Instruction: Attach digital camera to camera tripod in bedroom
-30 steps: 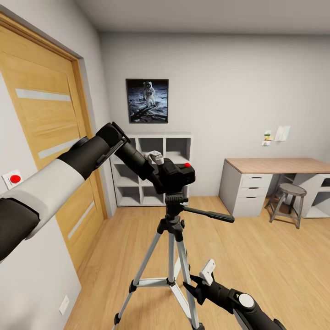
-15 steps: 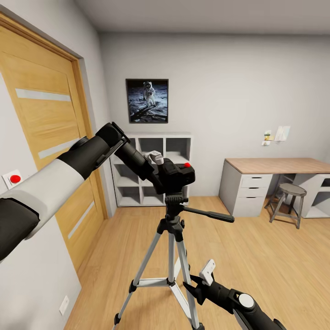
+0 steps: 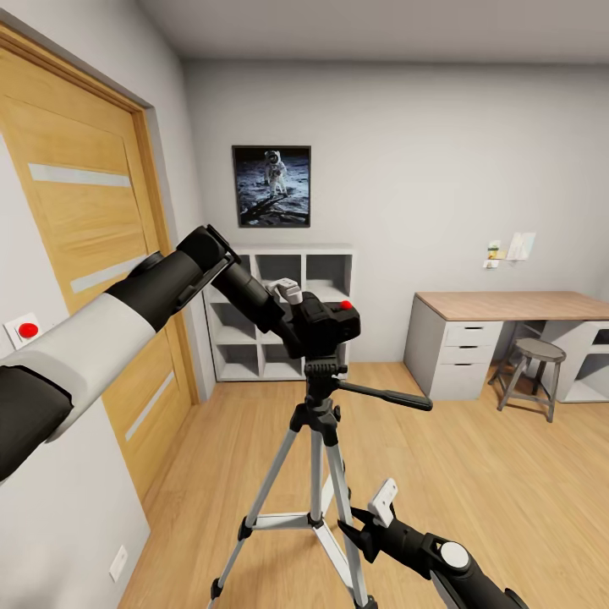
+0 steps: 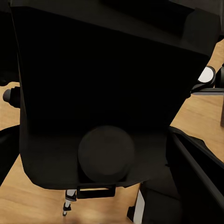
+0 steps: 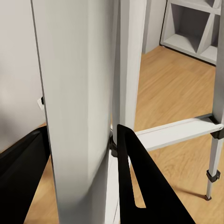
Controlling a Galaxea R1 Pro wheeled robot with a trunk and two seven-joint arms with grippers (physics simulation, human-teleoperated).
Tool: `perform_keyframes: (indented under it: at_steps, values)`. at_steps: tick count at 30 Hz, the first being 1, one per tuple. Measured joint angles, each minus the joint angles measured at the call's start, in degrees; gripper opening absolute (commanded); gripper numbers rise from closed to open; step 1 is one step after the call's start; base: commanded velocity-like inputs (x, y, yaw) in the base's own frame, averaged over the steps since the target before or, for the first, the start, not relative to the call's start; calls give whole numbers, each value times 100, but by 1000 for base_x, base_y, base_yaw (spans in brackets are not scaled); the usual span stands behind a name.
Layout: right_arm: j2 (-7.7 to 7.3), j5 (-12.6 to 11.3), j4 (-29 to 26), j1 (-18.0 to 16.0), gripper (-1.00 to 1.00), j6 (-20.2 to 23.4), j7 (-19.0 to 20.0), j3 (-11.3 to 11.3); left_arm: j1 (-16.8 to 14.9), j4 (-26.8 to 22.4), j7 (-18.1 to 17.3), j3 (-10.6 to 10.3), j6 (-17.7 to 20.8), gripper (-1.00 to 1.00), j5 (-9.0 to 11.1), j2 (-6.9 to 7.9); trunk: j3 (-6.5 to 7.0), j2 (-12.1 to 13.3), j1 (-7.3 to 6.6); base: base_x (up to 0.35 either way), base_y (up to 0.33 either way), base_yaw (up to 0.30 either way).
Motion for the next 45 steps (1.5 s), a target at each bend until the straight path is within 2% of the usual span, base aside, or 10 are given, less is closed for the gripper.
perform_keyframes:
  at_steps: [10, 11, 12, 19, 34, 37, 39, 40, 42, 45]
  values:
    - [0, 0, 3, 1, -100, -1, 2, -4, 0, -27, 0, -7, 0, -100, -21, -9, 0, 0, 0, 0, 0, 0]
    - [0, 1, 5, 0, -100, -6, 2, -5, 0, -31, 0, -10, 0, 100, -20, -9, 0, 0, 0, 0, 0, 0]
    - [2, -15, -57, -1, -100, 85, -17, 12, 5, -38, -16, -76, 0, 100, 59, -14, -2, 3, 1, 0, 0, 0]
    - [0, 2, -38, 0, -100, -24, -8, 77, 5, -129, -6, -81, 0, 100, 34, -12, -2, 3, 1, 0, 0, 0]
    - [0, -2, -33, -1, -100, -21, -9, 72, 5, -138, -9, -68, 0, 100, 37, 6, -2, 4, 1, 0, 0, 0]
    - [1, -12, -8, -2, -100, -17, -14, 50, 6, -136, -15, -46, 0, 100, 58, 103, -2, 3, 1, 0, 0, 0]
    - [2, -9, -18, -1, -100, -12, -13, 55, 5, -136, -15, 8, 0, 100, 60, 221, -2, 3, 1, 0, 0, 0]
    - [2, -10, -14, -1, -100, -13, -14, 53, 5, -138, -15, 90, 0, 100, 58, 315, -2, 3, 1, 0, 0, 0]
    - [2, -10, -15, -1, -100, -13, -13, 54, 5, -140, -15, 227, 0, 100, 61, 407, -2, 3, 1, 0, 0, 0]
    - [2, -8, -17, -1, -100, -11, -14, 53, 5, -142, -15, 677, 0, 100, 59, 629, -1, 3, 1, 0, 0, 0]
